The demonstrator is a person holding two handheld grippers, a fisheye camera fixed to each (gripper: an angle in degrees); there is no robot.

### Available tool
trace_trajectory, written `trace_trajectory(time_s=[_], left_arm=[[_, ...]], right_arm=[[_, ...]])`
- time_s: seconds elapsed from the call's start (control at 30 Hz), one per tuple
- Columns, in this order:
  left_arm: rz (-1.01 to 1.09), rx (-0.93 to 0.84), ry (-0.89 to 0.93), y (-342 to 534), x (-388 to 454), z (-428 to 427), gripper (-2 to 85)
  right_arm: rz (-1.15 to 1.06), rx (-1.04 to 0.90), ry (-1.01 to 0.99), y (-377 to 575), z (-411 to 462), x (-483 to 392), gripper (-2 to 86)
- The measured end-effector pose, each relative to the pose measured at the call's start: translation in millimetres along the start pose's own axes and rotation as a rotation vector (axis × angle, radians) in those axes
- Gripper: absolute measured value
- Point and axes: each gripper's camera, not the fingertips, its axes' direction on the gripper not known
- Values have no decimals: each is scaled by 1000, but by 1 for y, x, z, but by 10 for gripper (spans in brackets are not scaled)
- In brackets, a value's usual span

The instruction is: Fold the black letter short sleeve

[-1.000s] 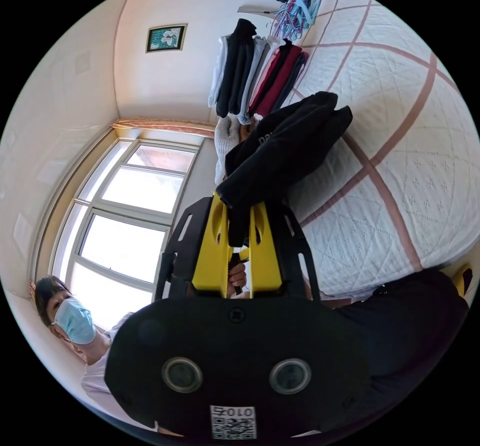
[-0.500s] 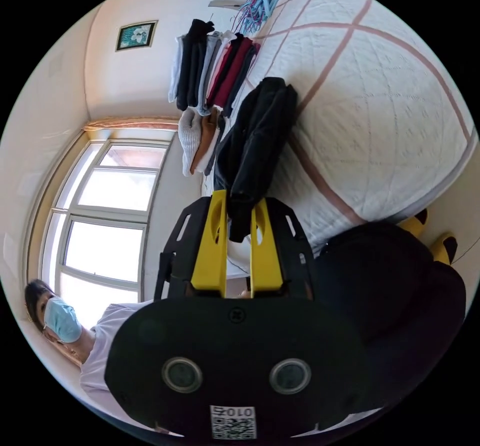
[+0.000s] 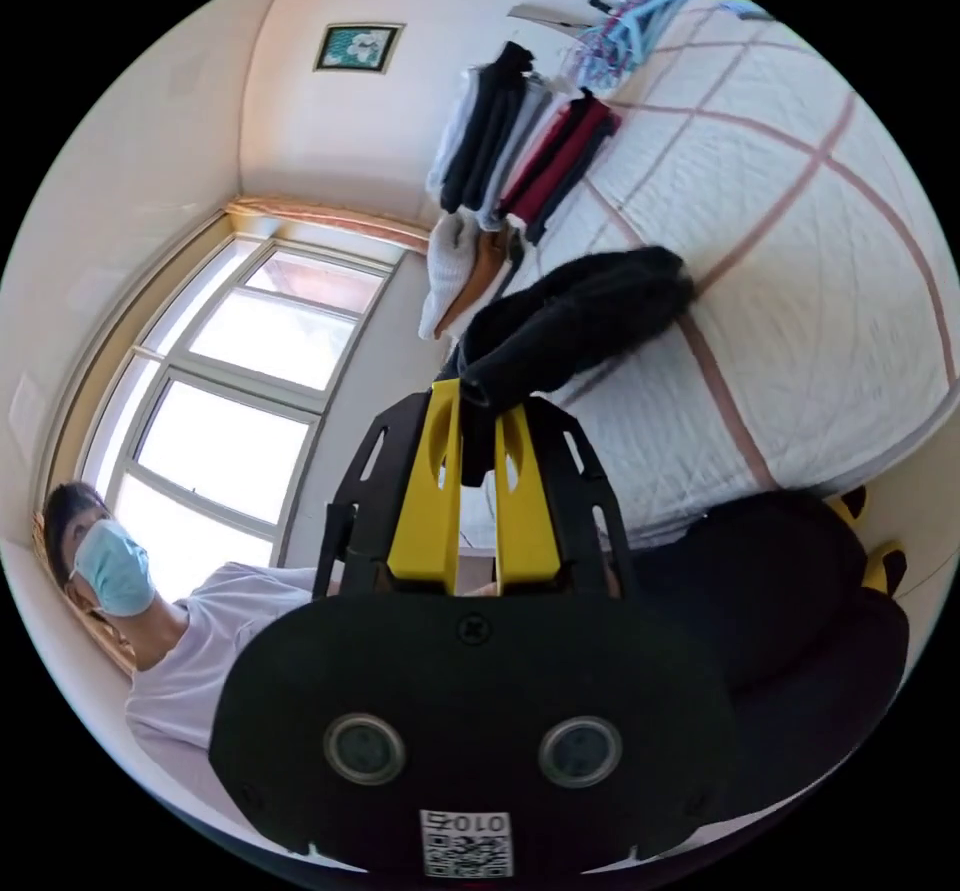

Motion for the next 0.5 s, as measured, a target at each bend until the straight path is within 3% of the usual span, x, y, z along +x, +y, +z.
trace_trajectory(time_s=[0.17, 0.3, 0.5], left_arm=[[79, 10, 47, -47, 30, -13, 72], [85, 35, 50, -150, 22, -14, 71], [477, 242, -10, -371, 129, -62, 67]], right_arm=[[-117, -77, 44, -40, 6, -59, 66], [-70, -131, 13, -119, 23, -60, 66], [-567, -4, 51, -301, 28, -210, 66]])
